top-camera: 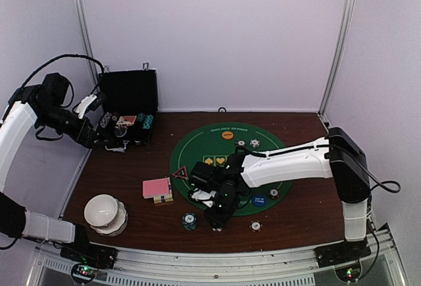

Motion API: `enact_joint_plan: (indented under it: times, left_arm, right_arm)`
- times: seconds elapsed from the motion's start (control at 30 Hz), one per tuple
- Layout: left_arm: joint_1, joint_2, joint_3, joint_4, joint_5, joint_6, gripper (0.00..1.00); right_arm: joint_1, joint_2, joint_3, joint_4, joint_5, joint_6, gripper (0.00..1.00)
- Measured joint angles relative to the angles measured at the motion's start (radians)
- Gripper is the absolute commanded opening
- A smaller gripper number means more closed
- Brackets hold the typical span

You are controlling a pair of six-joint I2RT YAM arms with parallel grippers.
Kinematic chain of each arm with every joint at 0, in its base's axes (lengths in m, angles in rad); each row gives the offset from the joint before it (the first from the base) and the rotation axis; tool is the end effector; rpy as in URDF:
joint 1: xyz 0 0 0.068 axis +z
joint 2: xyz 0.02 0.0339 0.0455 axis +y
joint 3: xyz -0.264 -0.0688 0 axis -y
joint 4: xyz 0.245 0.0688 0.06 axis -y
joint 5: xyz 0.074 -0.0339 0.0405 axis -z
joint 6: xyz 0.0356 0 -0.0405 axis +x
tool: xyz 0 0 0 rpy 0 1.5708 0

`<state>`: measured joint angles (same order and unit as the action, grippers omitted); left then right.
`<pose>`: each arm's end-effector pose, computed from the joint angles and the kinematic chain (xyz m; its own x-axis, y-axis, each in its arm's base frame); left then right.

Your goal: Distribute texas hold em gaming equipment

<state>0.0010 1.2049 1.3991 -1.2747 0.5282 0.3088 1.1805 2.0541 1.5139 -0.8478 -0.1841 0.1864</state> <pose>0.2037 -0.0177 0.3738 -0.7686 0.2617 -0.5837 0.4934 0.8234 -0.2805 0.1475 0.3756 0.1655 -0.5385 -0.8300 -0.1453 -0.8365 0.5058 0.2106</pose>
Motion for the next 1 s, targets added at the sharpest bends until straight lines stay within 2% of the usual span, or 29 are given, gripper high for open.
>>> enact_joint_plan:
  times: [0.13, 0.37, 0.77, 1.0]
  left_arm:
    - [0.0, 0.0, 0.0, -0.001, 0.0, 0.0, 0.98]
    - [0.0, 0.0, 0.002, -0.003, 0.0, 0.0, 0.98]
    - [0.0, 0.0, 0.002, -0.003, 0.0, 0.0, 0.98]
    - [0.0, -0.001, 0.003, -0.003, 0.0, 0.0, 0.98]
  right_arm:
    - [0.0, 0.0, 0.002, -0.004, -0.003, 0.003, 0.21]
    - [0.0, -0.001, 0.009, -0.027, -0.012, 0.004, 0.12]
    - [-0.021, -0.066, 0.055, -0.071, 0.002, 0.004, 0.09]
    - [-0.117, -0.085, 0.034, -0.059, 0.034, 0.004, 0.08]
